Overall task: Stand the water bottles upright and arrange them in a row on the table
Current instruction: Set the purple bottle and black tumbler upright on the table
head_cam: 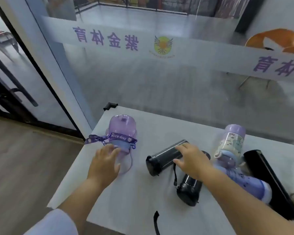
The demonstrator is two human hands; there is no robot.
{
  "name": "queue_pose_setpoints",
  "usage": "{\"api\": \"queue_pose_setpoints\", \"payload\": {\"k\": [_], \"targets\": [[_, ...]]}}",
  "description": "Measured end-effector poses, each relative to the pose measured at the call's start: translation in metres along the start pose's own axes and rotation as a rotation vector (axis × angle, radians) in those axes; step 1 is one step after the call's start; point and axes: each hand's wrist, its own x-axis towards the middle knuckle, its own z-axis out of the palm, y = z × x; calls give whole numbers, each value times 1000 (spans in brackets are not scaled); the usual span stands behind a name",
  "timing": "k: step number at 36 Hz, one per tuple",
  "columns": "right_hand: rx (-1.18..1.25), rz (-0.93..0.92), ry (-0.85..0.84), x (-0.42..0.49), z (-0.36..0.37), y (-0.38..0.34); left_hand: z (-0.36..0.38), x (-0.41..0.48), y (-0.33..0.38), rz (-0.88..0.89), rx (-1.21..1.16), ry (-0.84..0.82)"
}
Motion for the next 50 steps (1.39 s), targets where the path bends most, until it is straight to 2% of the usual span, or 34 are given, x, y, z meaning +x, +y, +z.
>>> {"api": "queue_pose_setpoints", "payload": {"k": [4,12,17,22,30,34,38,42,50], "targets": [[-20,-57,12,11,20,-12,7,13,-11,121,92,71],[-169,-175,47,29,63,-23,31,36,-35,283,293,-68],[-281,-300,-9,38,74,-32,36,46,-31,266,299,-109],[-360,-280,-66,47,80,-36,39,52,-25,244,313,-143],[-398,-254,-36,55,83,-38,40,58,-30,294,287,-3],[-410,-248,-25,56,80,-37,30,67,-33,249,180,-20],[-385,-226,5,59,74,-37,6,87,-35,122,0,-118],[-295,-172,80,67,59,-39,-32,108,-31,2,-142,-135],[-25,-104,216,91,17,-43,-82,156,-34,-48,-187,-258]]}}
